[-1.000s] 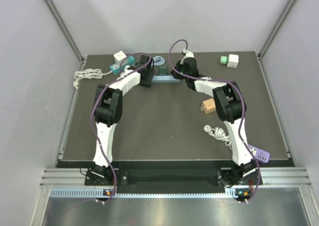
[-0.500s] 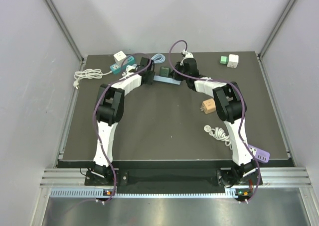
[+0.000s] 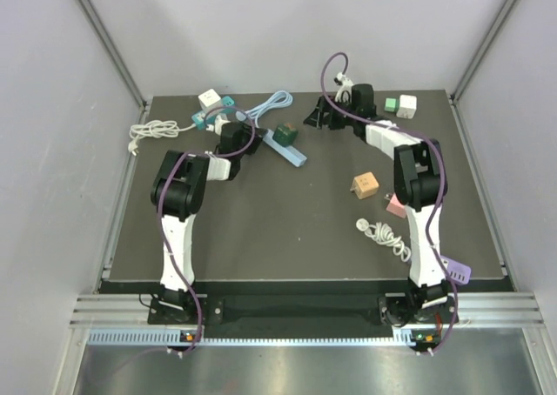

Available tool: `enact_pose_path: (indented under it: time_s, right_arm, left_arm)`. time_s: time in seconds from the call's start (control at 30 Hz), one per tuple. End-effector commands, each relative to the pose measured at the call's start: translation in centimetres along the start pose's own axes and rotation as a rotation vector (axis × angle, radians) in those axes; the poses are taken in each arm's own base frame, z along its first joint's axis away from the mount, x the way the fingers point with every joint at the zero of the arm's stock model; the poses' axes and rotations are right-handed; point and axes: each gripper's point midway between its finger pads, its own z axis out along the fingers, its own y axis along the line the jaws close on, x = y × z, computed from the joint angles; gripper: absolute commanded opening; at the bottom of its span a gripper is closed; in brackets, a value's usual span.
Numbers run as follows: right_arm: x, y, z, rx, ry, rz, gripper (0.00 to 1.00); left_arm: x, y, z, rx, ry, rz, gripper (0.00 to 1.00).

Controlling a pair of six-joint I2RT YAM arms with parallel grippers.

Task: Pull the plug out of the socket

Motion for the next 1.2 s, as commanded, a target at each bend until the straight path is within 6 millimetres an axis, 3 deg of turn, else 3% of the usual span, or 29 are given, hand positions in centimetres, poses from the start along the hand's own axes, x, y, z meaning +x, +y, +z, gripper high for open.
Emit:
enact_pose_path:
  time_s: [0.0,0.07,0.2,0.37,0.57,0.77,0.83,0.93,0.97,1.07,1.1,1.17]
  right_arm:
    - [-1.5,7.2,-2.2,-0.262,0.074,-0.237,0.87]
    - [0.3,7.5,-1.9,-0.305,0.141,-0.263,0.89]
    - [1.9,8.1,-1.4,-0.35,0.184,-0.265,0.91]
    - [4.3,7.9,0.6,-0.294,0.245,-0.279,0.92]
    - [7.0,7.4,2.8,-0.176,0.315,-0.359,0.82]
    - [7.5,6.7,3.6,-0.114,0.316,-0.387,0.75]
    - [7.7,6.7,3.9,-0.105,0.32,-0.396,0.68]
    - [7.7,6.5,4.5,-0.052,0.323,-0.427,0.45]
    - [8.1,6.6,4.6,-0.038,0.334,-0.444,0.27]
    - [7.4,5.7,4.8,0.069,0.315,-0.489,0.0]
    - [6.8,5.1,4.6,0.119,0.305,-0.507,0.0]
    - [6.5,4.8,4.4,0.161,0.299,-0.522,0.0]
  left_arm:
    - [-0.7,-5.1,-0.3,0.378,0.043,0.094,0.0]
    - [-0.6,-4.5,0.0,0.391,0.036,0.119,0.0]
    - [-1.3,-4.8,-0.1,0.408,-0.005,0.181,0.0]
    - [-1.8,-4.6,-0.2,0.429,-0.031,0.171,0.0]
    - [-1.7,-4.5,0.1,0.448,-0.024,0.129,0.0]
    - [-2.1,-4.5,-0.1,0.449,-0.032,0.137,0.0]
    - [-2.1,-4.3,0.0,0.435,-0.029,0.138,0.0]
    - [-1.8,-3.8,0.6,0.397,0.0,0.14,0.0]
    - [-1.9,-4.3,0.7,0.398,0.005,0.147,0.01]
    - [-1.6,-3.7,0.9,0.355,0.031,0.19,0.2]
    - [-2.1,-4.3,0.5,0.354,0.017,0.218,0.3]
    - [-2.6,-3.6,0.2,0.304,-0.003,0.247,0.36]
